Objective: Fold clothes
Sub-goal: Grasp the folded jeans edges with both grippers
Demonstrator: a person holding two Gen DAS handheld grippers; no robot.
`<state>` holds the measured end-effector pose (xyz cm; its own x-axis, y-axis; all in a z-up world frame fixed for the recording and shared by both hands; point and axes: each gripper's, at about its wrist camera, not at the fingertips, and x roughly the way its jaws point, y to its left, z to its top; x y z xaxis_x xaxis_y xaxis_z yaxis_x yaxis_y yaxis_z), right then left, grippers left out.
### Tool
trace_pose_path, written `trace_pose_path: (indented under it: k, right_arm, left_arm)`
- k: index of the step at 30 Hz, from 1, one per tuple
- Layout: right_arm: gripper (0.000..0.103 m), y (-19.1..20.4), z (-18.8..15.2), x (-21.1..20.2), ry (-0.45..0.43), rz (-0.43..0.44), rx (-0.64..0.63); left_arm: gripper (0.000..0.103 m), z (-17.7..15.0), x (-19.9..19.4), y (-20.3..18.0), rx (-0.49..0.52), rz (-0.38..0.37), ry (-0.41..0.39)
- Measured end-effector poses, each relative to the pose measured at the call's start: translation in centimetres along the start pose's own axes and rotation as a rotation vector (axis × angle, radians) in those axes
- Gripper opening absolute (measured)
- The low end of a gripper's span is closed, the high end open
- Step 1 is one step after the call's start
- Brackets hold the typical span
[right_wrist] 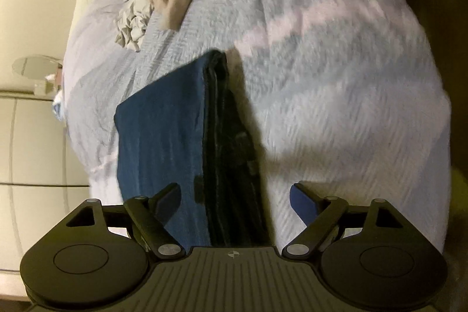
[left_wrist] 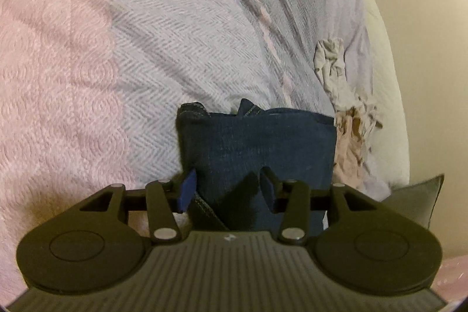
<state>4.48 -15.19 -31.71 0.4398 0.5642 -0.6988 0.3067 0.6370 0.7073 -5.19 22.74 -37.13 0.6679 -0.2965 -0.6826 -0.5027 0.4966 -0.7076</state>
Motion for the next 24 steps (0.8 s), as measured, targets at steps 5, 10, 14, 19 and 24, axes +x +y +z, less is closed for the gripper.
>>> trace_pose_path:
  k: [5,10,14,19,24]
  right_arm:
    - [0.085,1.4,0.9,-1.0,-0.089,-0.070,-0.135]
    - [0.084,2.8,2.8,-0.2,-0.133,-0.071,-0.215]
    - [0.074,3.4,4.6,1.6,-0.148,-0.085,-0.184]
    - [0.034,3.9,6.4,3.6,-0.137,-0.108,-0.182]
    - [0.023,4.9,6.9,5.4,-0.119,-0.153,-0.276]
  left_arm:
    - [0.037,0.4,-1.7,-3.2,0.287,0.042,-0.027]
    - [0.037,2.2,0.2,-8.4,0.552,-0.017,0.015]
    - [0.037,3.6,3.6,-12.0,0.679,-0.051,0.051]
    - [0.034,4.3,8.0,-15.5,0.788,-0.091,0.087]
    - [0.006,4.5,13.1,-16.9,0.819,-0.106,0.149]
